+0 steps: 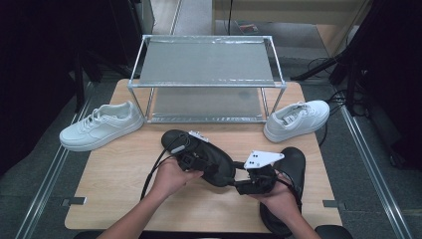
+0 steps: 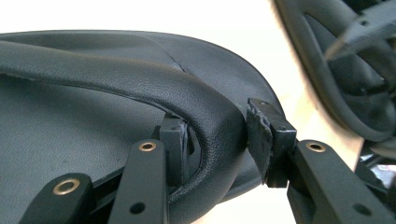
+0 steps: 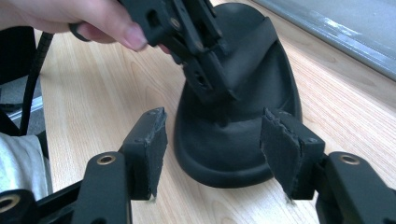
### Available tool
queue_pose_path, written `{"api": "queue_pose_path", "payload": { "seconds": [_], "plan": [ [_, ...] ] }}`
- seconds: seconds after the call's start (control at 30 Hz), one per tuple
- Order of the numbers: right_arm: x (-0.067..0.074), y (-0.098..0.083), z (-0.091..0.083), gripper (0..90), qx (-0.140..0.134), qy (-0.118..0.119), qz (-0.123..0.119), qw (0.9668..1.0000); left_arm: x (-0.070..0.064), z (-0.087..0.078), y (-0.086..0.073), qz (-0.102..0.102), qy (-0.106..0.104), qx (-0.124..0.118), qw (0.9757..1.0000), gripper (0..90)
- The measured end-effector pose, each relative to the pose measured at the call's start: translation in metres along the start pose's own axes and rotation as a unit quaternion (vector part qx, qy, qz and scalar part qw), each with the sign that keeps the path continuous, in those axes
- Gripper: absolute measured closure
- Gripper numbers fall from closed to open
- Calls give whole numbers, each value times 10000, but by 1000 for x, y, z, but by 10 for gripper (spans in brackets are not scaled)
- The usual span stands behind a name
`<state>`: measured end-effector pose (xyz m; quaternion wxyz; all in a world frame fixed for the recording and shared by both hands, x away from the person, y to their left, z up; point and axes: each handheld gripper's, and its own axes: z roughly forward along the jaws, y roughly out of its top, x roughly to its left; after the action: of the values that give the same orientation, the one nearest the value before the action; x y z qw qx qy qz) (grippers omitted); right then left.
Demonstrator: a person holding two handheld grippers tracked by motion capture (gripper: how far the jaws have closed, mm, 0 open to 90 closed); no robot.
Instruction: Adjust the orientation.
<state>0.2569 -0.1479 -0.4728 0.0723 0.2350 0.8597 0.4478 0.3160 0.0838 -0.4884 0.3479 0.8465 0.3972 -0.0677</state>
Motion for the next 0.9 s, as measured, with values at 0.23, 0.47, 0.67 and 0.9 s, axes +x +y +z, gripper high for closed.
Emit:
{"api": "queue_pose_path", "payload": {
  "seconds": [0.23, 0.47, 0.67, 0.9],
  "plan": [
    [2, -4, -1, 426, 36, -65, 31, 10000, 4, 17, 2, 63, -3, 151, 9999, 618],
    [2, -6, -3, 425, 11, -147, 61, 9999, 6, 13, 2, 202, 43, 178, 9996, 468],
    [3, -6, -2, 425, -10, -123, 51, 9999, 5, -9, 3, 442, 112, 126, 9989, 435],
    [6, -4, 1, 429, -38, -137, 82, 9999, 12, -40, -1, 660, 91, -84, 9977, 437]
  ]
}}
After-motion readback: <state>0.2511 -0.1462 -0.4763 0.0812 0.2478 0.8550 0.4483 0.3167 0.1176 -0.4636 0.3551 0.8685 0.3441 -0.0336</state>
